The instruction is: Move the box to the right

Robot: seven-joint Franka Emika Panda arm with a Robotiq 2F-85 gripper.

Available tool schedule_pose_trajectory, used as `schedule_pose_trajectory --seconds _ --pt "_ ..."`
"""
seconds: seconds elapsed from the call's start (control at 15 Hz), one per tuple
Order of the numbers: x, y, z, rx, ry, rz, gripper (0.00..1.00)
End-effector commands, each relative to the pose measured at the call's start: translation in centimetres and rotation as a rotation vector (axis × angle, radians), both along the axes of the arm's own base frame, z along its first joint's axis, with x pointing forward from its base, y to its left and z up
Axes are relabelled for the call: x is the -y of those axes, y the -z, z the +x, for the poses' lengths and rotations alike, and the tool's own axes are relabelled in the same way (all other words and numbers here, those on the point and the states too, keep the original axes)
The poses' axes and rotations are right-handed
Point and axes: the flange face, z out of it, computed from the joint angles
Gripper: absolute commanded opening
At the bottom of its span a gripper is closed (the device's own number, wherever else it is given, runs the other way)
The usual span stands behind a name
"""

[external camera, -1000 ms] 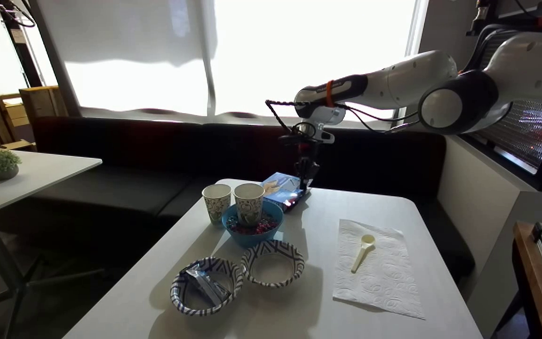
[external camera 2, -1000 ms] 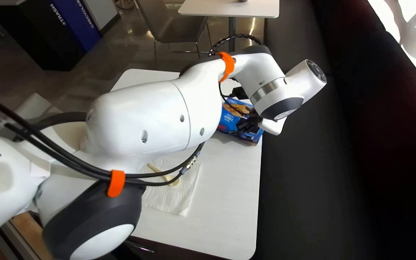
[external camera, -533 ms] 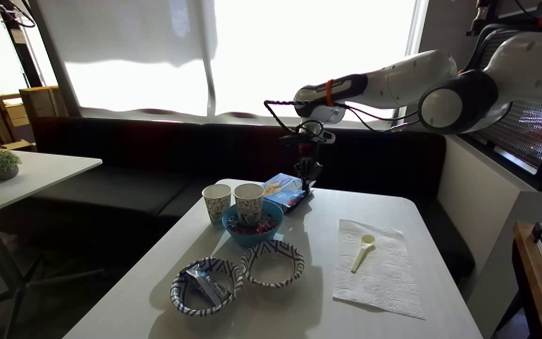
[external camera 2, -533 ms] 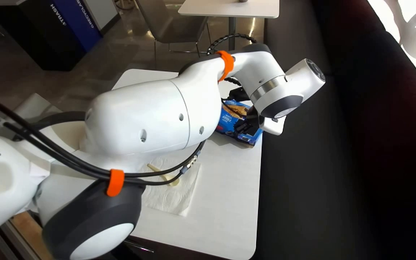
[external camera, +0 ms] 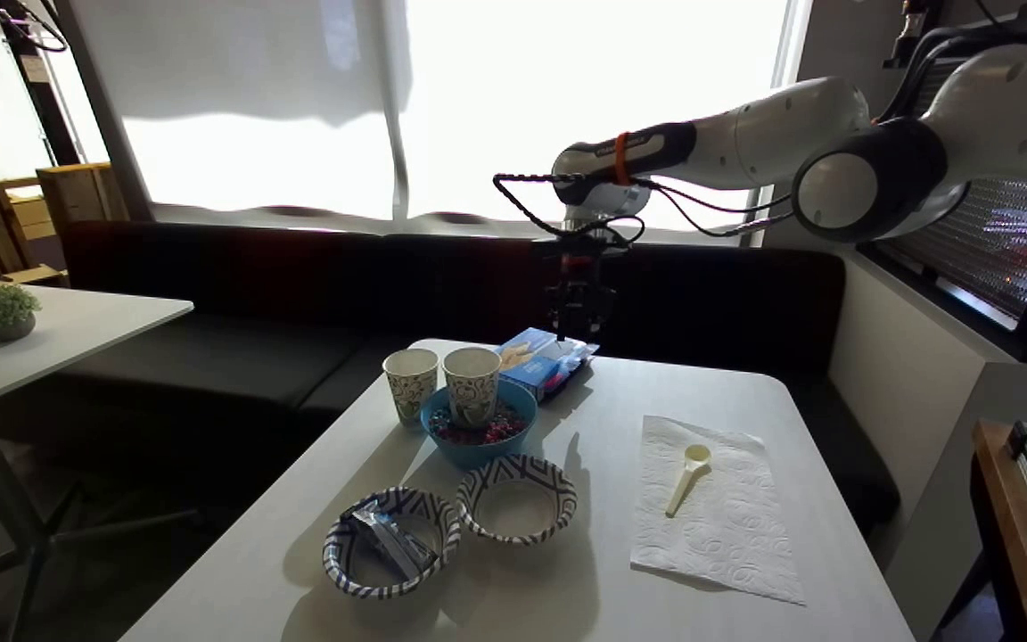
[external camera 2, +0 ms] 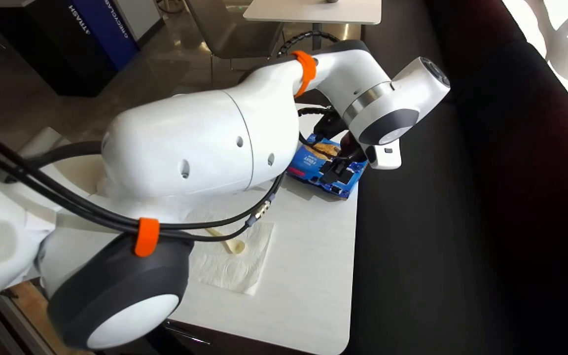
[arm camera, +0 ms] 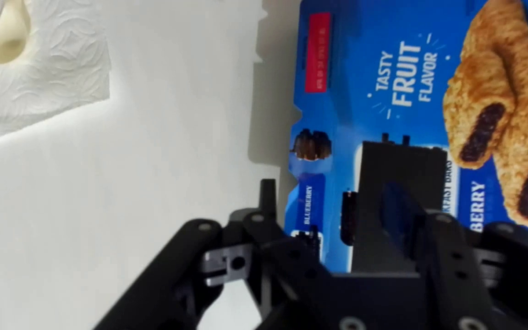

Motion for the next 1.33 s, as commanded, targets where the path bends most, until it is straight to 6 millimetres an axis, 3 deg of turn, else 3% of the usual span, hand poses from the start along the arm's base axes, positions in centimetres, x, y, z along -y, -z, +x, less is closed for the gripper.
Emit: schedule_pose_trajectory --seconds 0.0,0.07,0.33,0.53,0.6,0.8,1.27 --pt "-1.6 -1.3 1.0 0.054 -0.183 -0.048 0.91" --pt "-2.2 -1.4 1.3 0.064 -0.232 -0.061 1.0" --pt "-5.3 -1.3 2.5 0.078 -0.418 -0.132 1.0" --pt "-6.9 -2.6 3.4 0.108 -0.557 -0.186 1.0" --pt "-6.5 -1.9 3.0 0.093 -0.471 -0.146 1.0" --pt "-7.4 -2.6 3.5 0.104 -0.53 -0.167 1.0" --pt "-6.9 -2.7 3.4 0.105 -0.537 -0.171 1.0"
